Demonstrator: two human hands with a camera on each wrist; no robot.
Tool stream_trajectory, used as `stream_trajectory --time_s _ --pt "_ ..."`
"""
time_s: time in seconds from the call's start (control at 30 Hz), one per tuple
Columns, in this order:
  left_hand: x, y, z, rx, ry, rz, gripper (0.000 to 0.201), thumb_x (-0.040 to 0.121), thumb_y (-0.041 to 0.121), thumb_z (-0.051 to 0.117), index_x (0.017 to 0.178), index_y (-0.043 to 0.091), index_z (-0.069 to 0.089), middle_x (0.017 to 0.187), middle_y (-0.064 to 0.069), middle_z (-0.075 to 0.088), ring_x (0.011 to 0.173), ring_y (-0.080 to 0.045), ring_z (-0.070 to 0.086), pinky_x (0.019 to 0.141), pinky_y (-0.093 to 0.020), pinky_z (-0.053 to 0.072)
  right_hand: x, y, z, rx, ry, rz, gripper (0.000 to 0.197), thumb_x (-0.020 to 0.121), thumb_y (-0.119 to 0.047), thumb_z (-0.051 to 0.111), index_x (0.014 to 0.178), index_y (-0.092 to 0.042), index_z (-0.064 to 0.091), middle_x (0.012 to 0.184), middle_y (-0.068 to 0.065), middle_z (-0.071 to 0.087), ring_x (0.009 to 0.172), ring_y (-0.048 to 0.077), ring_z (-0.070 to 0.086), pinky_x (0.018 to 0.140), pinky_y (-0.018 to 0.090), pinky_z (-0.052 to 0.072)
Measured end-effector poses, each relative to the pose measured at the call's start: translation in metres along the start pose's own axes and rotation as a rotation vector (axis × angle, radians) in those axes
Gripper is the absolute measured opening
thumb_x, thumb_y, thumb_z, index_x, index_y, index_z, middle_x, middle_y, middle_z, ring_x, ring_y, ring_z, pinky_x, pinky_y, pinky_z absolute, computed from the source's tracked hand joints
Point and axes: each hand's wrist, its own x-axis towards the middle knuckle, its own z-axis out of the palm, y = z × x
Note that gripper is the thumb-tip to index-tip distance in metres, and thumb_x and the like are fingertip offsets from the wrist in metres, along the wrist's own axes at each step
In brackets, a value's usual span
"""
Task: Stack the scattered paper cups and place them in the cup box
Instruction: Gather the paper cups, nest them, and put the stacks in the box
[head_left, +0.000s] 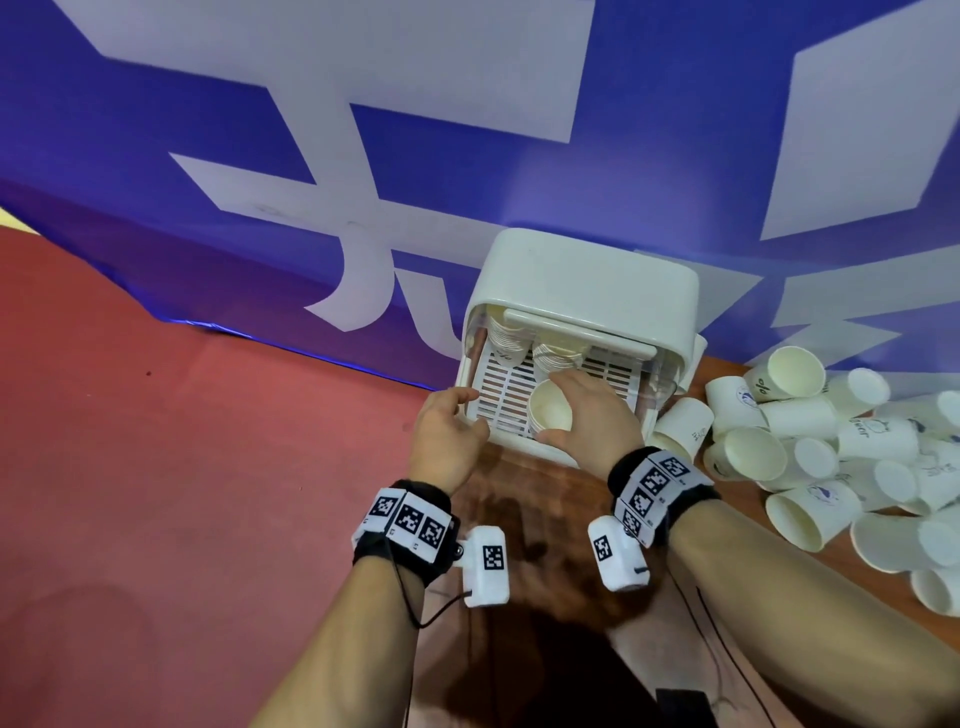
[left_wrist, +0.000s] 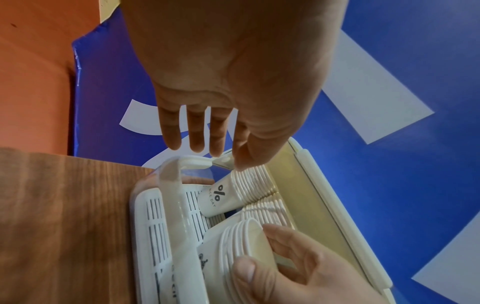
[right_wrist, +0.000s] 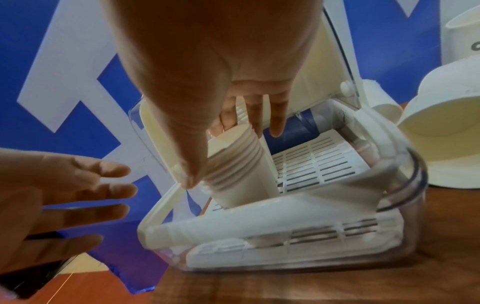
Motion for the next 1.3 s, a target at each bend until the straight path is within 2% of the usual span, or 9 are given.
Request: stream_trajectory --time_s 0.1,0.27,0.43,0.6,0.77,0.9,1.07,1.13,1.3 --pt "-0.009 0.007 -0.002 0.008 0.01 0.022 0.038 0.08 0.01 0.068 0.117 0.019 0.063 0.117 0.003 0.057 0.11 -0.016 0.054 0.101 -0.039 0.045 -0.006 0.002 -0.006 0.055 -0.002 -0.007 0.081 0.08 -0.054 0.072 0.148 -0.024 0.039 0.153 -0.005 0.04 0.138 0.02 0.037 0.113 0.034 0.03" --pt "-0.028 0.033 0.012 0.029 -0.005 0.092 0.037 0.08 0.007 0.068 0.116 0.016 0.064 0.117 -0.001 0.06 0.109 -0.019 0.057 0.1 -0.038 0.046 -0.04 0.018 -0.028 0.2 0.02 -0.007 0.062 0.09 -0.041 0.066 0.145 -0.021 0.044 0.147 -0.001 0.047 0.135 0.02 0.042 0.11 0.032 0.032" --pt "-0.056 0.067 0.056 0.033 -0.107 0.155 0.035 0.081 0.009 0.069 0.115 0.017 0.064 0.12 -0.002 0.06 0.109 -0.018 0.056 0.098 -0.036 0.046 -0.093 0.053 -0.056 0.289 0.086 0.059 0.05 0.094 -0.03 0.063 0.141 -0.019 0.049 0.142 0.0 0.053 0.13 0.017 0.048 0.109 0.029 0.036" --pt "-0.089 0.104 0.103 0.059 -0.186 0.191 0.036 0.083 0.009 0.067 0.118 0.014 0.063 0.119 0.0 0.06 0.112 -0.014 0.056 0.101 -0.031 0.043 -0.143 0.105 -0.084 0.333 0.153 0.142 0.042 0.091 -0.026 0.065 0.132 -0.017 0.057 0.128 0.002 0.062 0.115 0.018 0.057 0.098 0.028 0.043" --pt "-0.122 0.136 0.141 0.077 -0.171 0.241 0.031 0.082 0.009 0.069 0.112 0.014 0.066 0.108 0.003 0.059 0.102 -0.014 0.055 0.092 -0.026 0.041 -0.183 0.158 -0.108 0.367 0.195 0.189 0.044 0.091 -0.027 0.067 0.132 -0.018 0.057 0.128 0.0 0.061 0.114 0.017 0.057 0.095 0.026 0.042" --pt "-0.139 0.147 0.171 0.076 -0.195 0.233 0.034 0.08 0.009 0.07 0.113 0.013 0.065 0.112 -0.001 0.061 0.087 -0.006 0.055 0.078 -0.015 0.041 -0.205 0.195 -0.118 0.32 0.157 0.189 0.045 0.092 -0.023 0.064 0.135 -0.016 0.054 0.13 0.003 0.059 0.118 0.021 0.055 0.101 0.031 0.042" --pt "-0.154 0.15 0.205 0.064 -0.207 0.19 0.032 0.076 0.013 0.07 0.104 0.028 0.064 0.111 -0.003 0.062 0.101 -0.022 0.062 0.095 -0.044 0.05 -0.222 0.234 -0.118 0.209 0.067 0.176 0.048 0.092 -0.022 0.061 0.138 -0.021 0.051 0.132 0.003 0.054 0.121 0.021 0.05 0.102 0.032 0.038" --pt "-0.159 0.152 0.214 0.068 -0.205 0.162 0.032 0.076 0.013 0.068 0.1 0.032 0.062 0.108 -0.004 0.062 0.099 -0.024 0.063 0.093 -0.047 0.052 -0.222 0.247 -0.113 0.166 0.011 0.154 0.049 0.091 -0.021 0.06 0.139 -0.023 0.051 0.134 0.003 0.051 0.123 0.022 0.047 0.104 0.033 0.036" --pt "-0.165 0.146 0.224 0.083 -0.163 0.113 0.032 0.074 0.014 0.065 0.102 0.027 0.061 0.107 -0.006 0.061 0.098 -0.025 0.061 0.094 -0.046 0.05 -0.216 0.272 -0.102 -0.016 -0.155 0.07 0.049 0.092 -0.023 0.056 0.14 -0.03 0.051 0.147 0.001 0.039 0.132 0.025 0.038 0.106 0.037 0.038"
